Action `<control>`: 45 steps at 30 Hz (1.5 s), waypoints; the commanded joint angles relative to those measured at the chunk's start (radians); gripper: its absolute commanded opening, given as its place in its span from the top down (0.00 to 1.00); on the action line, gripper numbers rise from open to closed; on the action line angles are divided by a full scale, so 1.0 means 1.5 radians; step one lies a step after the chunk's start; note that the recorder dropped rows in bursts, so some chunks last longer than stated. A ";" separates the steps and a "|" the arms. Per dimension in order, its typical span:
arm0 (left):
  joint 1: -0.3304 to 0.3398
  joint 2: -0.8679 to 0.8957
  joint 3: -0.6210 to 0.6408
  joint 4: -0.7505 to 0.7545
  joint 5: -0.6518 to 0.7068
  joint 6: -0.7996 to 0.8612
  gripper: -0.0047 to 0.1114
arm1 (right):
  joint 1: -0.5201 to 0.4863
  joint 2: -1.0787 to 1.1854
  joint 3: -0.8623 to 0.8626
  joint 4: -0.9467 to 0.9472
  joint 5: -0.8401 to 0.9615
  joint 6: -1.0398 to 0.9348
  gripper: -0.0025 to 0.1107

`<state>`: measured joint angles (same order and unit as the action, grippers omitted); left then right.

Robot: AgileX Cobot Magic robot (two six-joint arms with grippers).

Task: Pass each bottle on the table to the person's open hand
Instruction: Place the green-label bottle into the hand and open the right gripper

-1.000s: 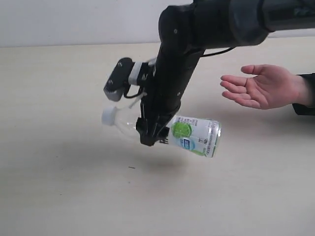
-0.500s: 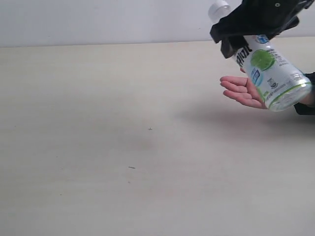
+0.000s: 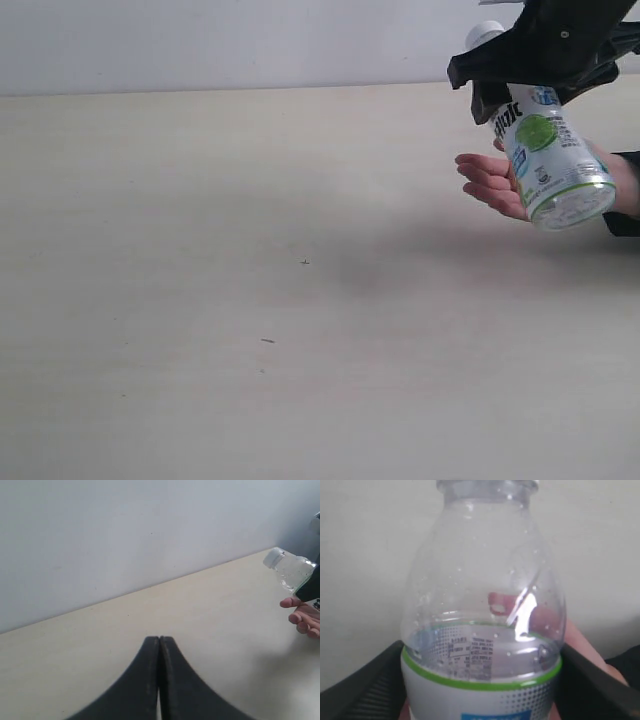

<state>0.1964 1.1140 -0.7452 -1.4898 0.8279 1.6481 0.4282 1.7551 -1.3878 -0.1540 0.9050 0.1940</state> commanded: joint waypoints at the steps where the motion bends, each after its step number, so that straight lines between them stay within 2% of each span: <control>1: 0.001 -0.005 0.002 -0.004 0.000 -0.003 0.96 | -0.004 0.031 -0.003 -0.027 -0.026 0.023 0.98; 9: 0.001 -0.005 0.002 -0.004 0.000 -0.003 0.96 | -0.004 0.057 -0.003 -0.048 -0.022 0.033 0.98; 16: 0.001 -0.005 0.002 -0.004 0.000 -0.003 0.96 | -0.004 0.057 -0.003 -0.118 -0.007 0.132 0.98; 22: 0.001 -0.005 0.002 -0.004 0.000 -0.003 0.96 | -0.004 0.063 -0.003 -0.114 0.003 0.134 0.95; 27: 0.001 -0.005 0.002 -0.004 0.000 -0.003 0.96 | -0.004 0.063 -0.003 -0.113 0.002 0.134 0.79; 35: 0.001 -0.005 0.002 -0.004 0.000 -0.003 0.96 | -0.004 0.063 -0.003 -0.113 -0.013 0.134 0.37; 37: 0.001 -0.005 0.002 -0.004 0.000 -0.003 0.96 | -0.002 0.063 -0.003 -0.113 -0.018 0.134 0.29; 41: 0.001 -0.005 0.002 -0.004 0.000 -0.003 0.96 | -0.002 0.063 -0.003 -0.119 -0.022 0.134 0.21; 45: 0.001 -0.005 0.002 -0.004 0.000 -0.003 0.96 | -0.002 0.063 -0.003 -0.125 -0.026 0.134 0.19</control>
<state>0.1964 1.1140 -0.7452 -1.4898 0.8279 1.6481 0.4282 1.8493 -1.3878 -0.3240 0.8824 0.3913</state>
